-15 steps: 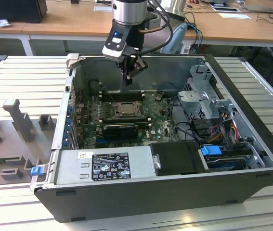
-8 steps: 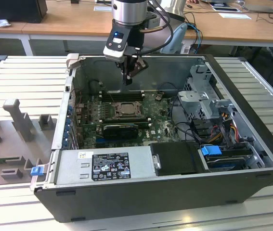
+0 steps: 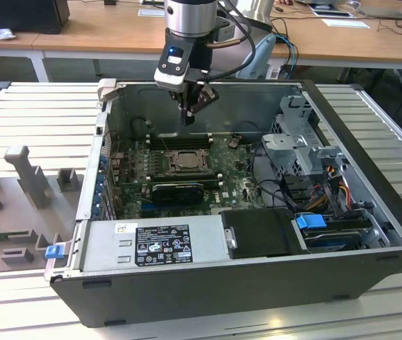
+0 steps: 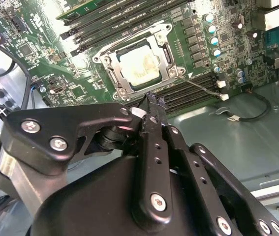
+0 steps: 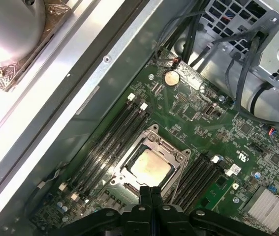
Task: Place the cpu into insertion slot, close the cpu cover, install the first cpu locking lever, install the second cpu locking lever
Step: 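Install the first cpu locking lever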
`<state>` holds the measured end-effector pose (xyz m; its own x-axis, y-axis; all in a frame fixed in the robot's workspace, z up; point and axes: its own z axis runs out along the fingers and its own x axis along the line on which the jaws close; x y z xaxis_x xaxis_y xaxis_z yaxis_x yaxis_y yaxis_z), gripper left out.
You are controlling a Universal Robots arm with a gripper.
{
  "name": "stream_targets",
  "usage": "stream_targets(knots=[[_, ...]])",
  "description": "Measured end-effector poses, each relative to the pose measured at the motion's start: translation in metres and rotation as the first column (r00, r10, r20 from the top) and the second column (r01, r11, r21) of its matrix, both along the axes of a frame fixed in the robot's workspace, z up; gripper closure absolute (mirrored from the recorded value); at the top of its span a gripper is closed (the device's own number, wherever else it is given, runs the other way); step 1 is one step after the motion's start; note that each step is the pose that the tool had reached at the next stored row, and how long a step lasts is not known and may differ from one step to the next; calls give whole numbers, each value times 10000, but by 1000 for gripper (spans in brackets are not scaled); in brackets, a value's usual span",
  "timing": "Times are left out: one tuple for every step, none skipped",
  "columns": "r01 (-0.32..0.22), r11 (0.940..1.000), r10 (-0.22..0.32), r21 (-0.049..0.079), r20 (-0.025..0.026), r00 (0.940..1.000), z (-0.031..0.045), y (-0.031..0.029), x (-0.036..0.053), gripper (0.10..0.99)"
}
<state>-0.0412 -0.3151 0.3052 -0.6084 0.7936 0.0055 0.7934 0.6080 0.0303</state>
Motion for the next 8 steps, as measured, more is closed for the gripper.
stream_targets(knots=[[-63, 10000, 63, 0, 0, 10000, 0, 0, 0, 980], [-127, 9999, 127, 0, 0, 9999, 0, 0, 0, 980], [-183, 9998, 183, 0, 0, 9998, 0, 0, 0, 980], [-223, 9998, 223, 0, 0, 9998, 0, 0, 0, 980], [-283, 9996, 283, 1, 0, 9996, 0, 0, 0, 980], [-316, 9995, 316, 1, 0, 9995, 0, 0, 0, 980], [-340, 9994, 340, 0, 0, 9994, 0, 0, 0, 980], [-383, 9993, 383, 1, 0, 9993, 0, 0, 0, 980]])
